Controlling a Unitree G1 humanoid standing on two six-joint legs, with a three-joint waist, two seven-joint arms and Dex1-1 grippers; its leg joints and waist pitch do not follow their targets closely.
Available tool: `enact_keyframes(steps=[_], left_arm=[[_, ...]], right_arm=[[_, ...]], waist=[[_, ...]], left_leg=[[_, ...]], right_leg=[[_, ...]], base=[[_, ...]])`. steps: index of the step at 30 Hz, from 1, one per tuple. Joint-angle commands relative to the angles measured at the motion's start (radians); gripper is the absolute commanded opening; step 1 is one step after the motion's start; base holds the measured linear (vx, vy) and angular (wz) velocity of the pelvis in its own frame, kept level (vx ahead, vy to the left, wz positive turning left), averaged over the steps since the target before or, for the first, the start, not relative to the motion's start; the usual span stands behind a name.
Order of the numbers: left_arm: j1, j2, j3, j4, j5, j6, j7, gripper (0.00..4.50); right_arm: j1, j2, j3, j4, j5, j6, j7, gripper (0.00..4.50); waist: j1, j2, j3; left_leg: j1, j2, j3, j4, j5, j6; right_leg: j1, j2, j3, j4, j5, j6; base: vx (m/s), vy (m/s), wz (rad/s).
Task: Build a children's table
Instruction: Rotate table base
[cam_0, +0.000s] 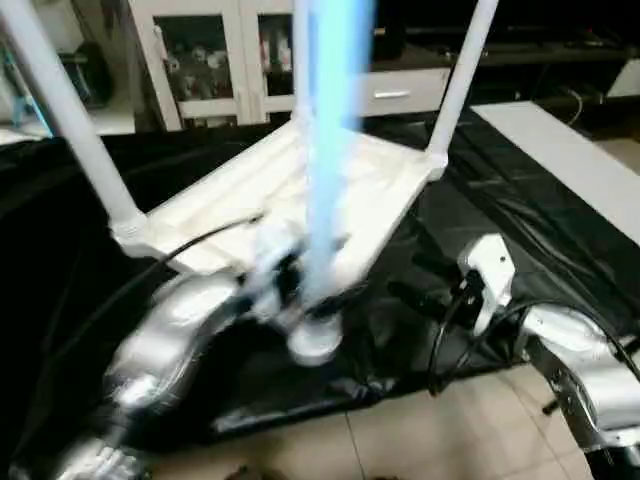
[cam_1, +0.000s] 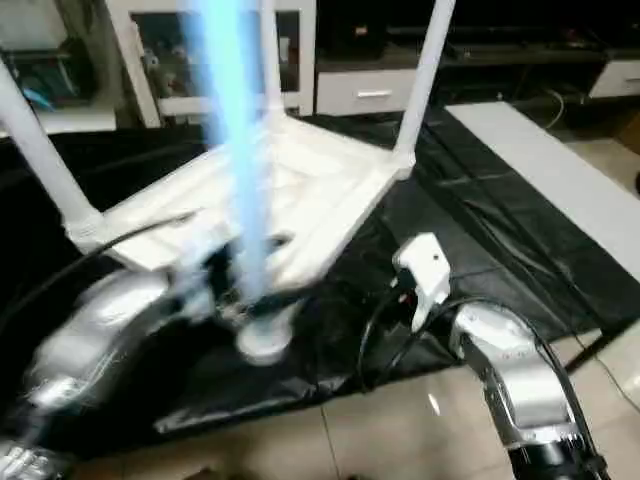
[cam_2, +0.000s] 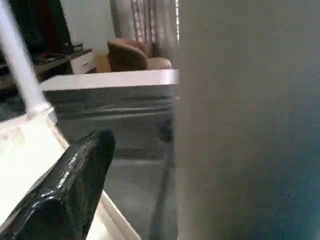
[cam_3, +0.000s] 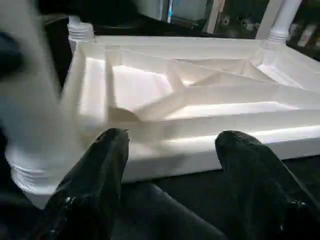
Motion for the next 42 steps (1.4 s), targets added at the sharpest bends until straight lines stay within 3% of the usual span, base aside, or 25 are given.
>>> enact_keyframes(steps=[1, 2, 3, 4, 5, 6, 7, 8, 9, 10, 11, 12, 13, 14, 16, 17, 19, 20, 22, 24, 31, 33, 35, 37, 42], left_arm=[[-0.057, -0.021, -0.024, 0.109, 0.087, -0.049, 0.094, 4.43], [-0.1, -0.053, -0.029, 0.178, 0.107, -0.067, 0.147, 4.43], [-0.102, -0.054, -0.029, 0.181, 0.107, -0.067, 0.149, 4.43], [-0.112, -0.058, -0.032, 0.199, 0.12, -0.076, 0.168, 4.43], [-0.115, -0.061, -0.031, 0.207, 0.124, -0.08, 0.169, 4.43], [-0.11, -0.061, -0.024, 0.213, 0.137, -0.096, 0.164, 4.43], [-0.102, -0.058, -0.018, 0.209, 0.136, -0.098, 0.154, 4.43], [-0.1, -0.058, -0.016, 0.208, 0.136, -0.098, 0.152, 4.43], [-0.068, -0.037, -0.008, 0.173, 0.119, -0.092, 0.113, 4.43], [-0.041, -0.019, 0.0, 0.153, 0.103, -0.095, 0.076, 4.43], [-0.032, -0.012, 0.001, 0.145, 0.097, -0.093, 0.063, 4.43], [0.013, 0.03, 0.006, 0.103, 0.064, -0.083, -0.003, 4.43], [0.03, 0.051, 0.006, 0.085, 0.048, -0.074, -0.03, 4.43], [0.048, 0.083, 0.007, 0.061, 0.031, -0.06, -0.061, 4.43], [0.076, 0.16, 0.01, 0.031, 0.014, -0.028, -0.129, 4.43], [0.074, 0.175, 0.012, 0.041, 0.022, -0.034, -0.137, 4.43], [0.065, 0.207, 0.021, 0.072, 0.05, -0.052, -0.152, 4.43], [0.065, 0.207, 0.021, 0.072, 0.05, -0.052, -0.152, 4.43], [0.002, 0.214, 0.025, 0.198, 0.112, -0.129, -0.142, 4.43], [-0.043, 0.211, 0.018, 0.267, 0.135, -0.161, -0.126, 4.43], [-0.155, 0.217, -0.086, 0.421, 0.24, -0.201, -0.182, 4.43], [-0.181, 0.217, -0.116, 0.481, 0.288, -0.231, -0.233, 4.43], [-0.191, 0.218, -0.129, 0.501, 0.306, -0.239, -0.252, 4.43], [-0.206, 0.223, -0.15, 0.53, 0.33, -0.264, -0.269, 4.43], [-0.237, 0.259, -0.188, 0.578, 0.392, -0.313, -0.27, 4.43]], right_arm=[[0.009, -0.012, -0.01, -0.035, 0.005, 0.006, 0.01, 3.09], [0.015, -0.017, -0.017, -0.038, 0.004, 0.005, 0.008, 3.09], [0.015, -0.017, -0.017, -0.038, 0.004, 0.005, 0.008, 3.09], [0.018, -0.018, -0.021, -0.041, 0.003, 0.006, 0.005, 3.09], [0.02, -0.018, -0.023, -0.043, 0.003, 0.007, 0.003, 3.09], [0.029, -0.02, -0.028, -0.054, 0.005, 0.011, 0.0, 3.09], [0.032, -0.021, -0.029, -0.059, 0.006, 0.013, 0.0, 3.09], [0.032, -0.022, -0.029, -0.06, 0.007, 0.014, 0.0, 3.09], [0.034, -0.025, -0.033, -0.065, 0.009, 0.017, 0.0, 3.09], [0.036, -0.029, -0.037, -0.071, 0.012, 0.021, -0.001, 3.09], [0.037, -0.03, -0.039, -0.072, 0.013, 0.022, -0.001, 3.09], [0.039, -0.037, -0.048, -0.079, 0.017, 0.027, -0.002, 3.09], [0.04, -0.04, -0.053, -0.082, 0.019, 0.03, -0.001, 3.09], [0.042, -0.044, -0.056, -0.089, 0.023, 0.035, 0.002, 3.09], [0.047, -0.054, -0.058, -0.105, 0.031, 0.046, 0.014, 3.09], [0.048, -0.057, -0.056, -0.11, 0.033, 0.048, 0.021, 3.09], [0.052, -0.065, -0.049, -0.125, 0.039, 0.055, 0.036, 3.09], [0.052, -0.065, -0.049, -0.125, 0.039, 0.055, 0.036, 3.09], [0.063, -0.074, -0.023, -0.17, 0.058, 0.082, 0.064, 3.09], [0.069, -0.076, -0.007, -0.198, 0.07, 0.103, 0.075, 3.09], [0.06, -0.074, 0.055, -0.236, 0.075, 0.127, 0.116, 3.09], [0.022, -0.03, 0.056, -0.186, 0.03, 0.11, 0.048, 3.09], [-0.002, -0.003, 0.055, -0.156, 0.006, 0.11, 0.002, 3.09], [-0.031, 0.036, 0.065, -0.119, -0.002, 0.103, -0.031, 3.09], [-0.103, 0.115, 0.089, -0.01, -0.041, 0.075, -0.105, 3.09]], waist=[[-0.019, -0.002, -0.047], [-0.036, 0.002, -0.047], [-0.041, 0.01, -0.045], [-0.049, 0.021, -0.04], [-0.04, 0.035, -0.038], [-0.014, 0.017, -0.036], [-0.012, -0.059, -0.045], [-0.016, -0.061, -0.042], [-0.003, -0.058, -0.06], [0.011, -0.044, -0.06], [0.023, -0.029, -0.072], [0.011, -0.02, -0.08], [0.01, -0.026, -0.077], [0.006, -0.021, -0.077], [0.005, -0.01, -0.075], [0.004, -0.01, -0.076], [0.005, 0.003, -0.08], [0.006, 0.001, -0.081], [0.01, 0.001, -0.081], [0.014, -0.012, -0.082], [0.015, -0.012, -0.082], [0.014, -0.007, -0.082], [0.008, -0.01, -0.082], [0.008, -0.005, -0.082], [0.006, -0.003, -0.08]], left_leg=[[0.03, 0.031, -0.027, -0.089, -0.563, -0.01], [0.027, 0.037, -0.035, -0.095, -0.603, -0.004], [0.024, 0.044, -0.041, -0.105, -0.635, -0.004], [-0.01, 0.073, -0.06, -0.147, -0.739, -0.015], [-0.04, 0.095, -0.063, -0.191, -0.818, -0.027], [-0.039, 0.094, -0.028, -0.225, -0.881, -0.016], [0.049, 0.015, -0.018, -0.075, -0.608, -0.032], [0.089, -0.022, -0.007, 0.051, -0.411, -0.015], [-0.02, -0.006, -0.037, 0.026, -0.135, 0.029], [-0.048, 0.008, -0.042, -0.016, -0.089, 0.022], [-0.041, 0.022, -0.04, -0.049, -0.085, 0.014], [-0.03, 0.034, -0.034, -0.067, -0.157, 0.015], [-0.035, 0.035, -0.028, -0.068, -0.177, 0.022], [-0.036, 0.036, -0.027, -0.069, -0.19, 0.025], [-0.023, 0.039, -0.022, -0.071, -0.245, 0.025], [-0.022, 0.04, -0.02, -0.072, -0.241, 0.026], [-0.017, 0.04, -0.015, -0.069, -0.192, 0.035], [-0.014, 0.042, -0.012, -0.068, -0.179, 0.04], [-0.01, 0.039, -0.007, -0.066, -0.174, 0.05], [-0.016, 0.041, -0.009, -0.068, -0.155, 0.049], [-0.017, 0.043, -0.008, -0.069, -0.144, 0.035], [-0.017, 0.042, -0.007, -0.069, -0.146, 0.029], [-0.018, 0.038, -0.007, -0.071, -0.149, 0.014], [-0.011, 0.042, -0.006, -0.073, -0.178, -0.003], [-0.014, 0.042, -0.008, -0.078, -0.201, -0.017]], right_leg=[[0.019, -0.027, -0.024, -0.12, -0.666, -0.004], [0.035, -0.026, -0.046, -0.124, -0.632, -0.002], [0.046, -0.026, -0.056, -0.12, -0.609, -0.004], [0.09, -0.025, -0.065, -0.061, -0.497, -0.02], [0.122, -0.019, -0.057, 0.031, -0.377, -0.046], [0.104, -0.013, -0.006, 0.117, -0.2, -0.055], [-0.004, -0.056, 0.033, -0.055, -0.742, 0.018], [-0.062, -0.105, 0.019, -0.135, -1.008, 0.017], [0.038, -0.146, 0.062, -0.094, -0.99, -0.001], [0.061, -0.128, 0.044, -0.072, -0.898, -0.007], [0.051, -0.095, 0.034, -0.056, -0.757, -0.018], [0.038, -0.053, 0.023, -0.019, -0.413, -0.103], [0.034, -0.047, 0.026, -0.017, -0.377, -0.119], [0.033, -0.045, 0.026, -0.011, -0.357, -0.137], [0.024, -0.042, 0.031, -0.013, -0.329, -0.176], [0.025, -0.042, 0.034, -0.011, -0.308, -0.184], [0.029, -0.034, 0.037, -0.004, -0.179, -0.22], [0.029, -0.033, 0.037, -0.002, -0.14, -0.231], [0.03, -0.033, 0.038, -0.005, -0.129, -0.236], [0.041, -0.039, 0.038, -0.003, -0.127, -0.223], [0.042, -0.047, 0.04, -0.004, -0.154, -0.212], [0.039, -0.047, 0.04, -0.008, -0.162, -0.217], [0.039, -0.045, 0.039, -0.008, -0.177, -0.216], [0.034, -0.047, 0.04, -0.01, -0.196, -0.221], [0.038, -0.048, 0.039, -0.006, -0.185, -0.229]], base=[[0.0, 0.0, 0.0], [0.0, 0.0, 0.0], [0.0, 0.0, 0.0], [-0.06, 0.044, -0.14], [-0.074, 0.008, -0.08], [-0.074, 0.008, -0.08], [0.007, -0.074, 0.06], [0.073, -0.098, -0.02], [0.073, -0.098, -0.02], [0.121, -0.041, -0.3], [0.088, -0.03, -0.19], [0.088, -0.03, -0.19], [0.0, 0.0, 0.0], [0.0, 0.0, 0.0], [0.0, 0.0, 0.0], [0.056, 0.0, 0.04], [0.028, 0.0, 0.02], [0.0, 0.0, 0.0], [0.0, 0.0, 0.0], [0.0, 0.0, 0.0], [0.0, 0.0, 0.0], [0.0, 0.0, 0.0], [0.0, 0.0, 0.0], [0.0, 0.0, 0.0], [0.0, 0.0, 0.0]])
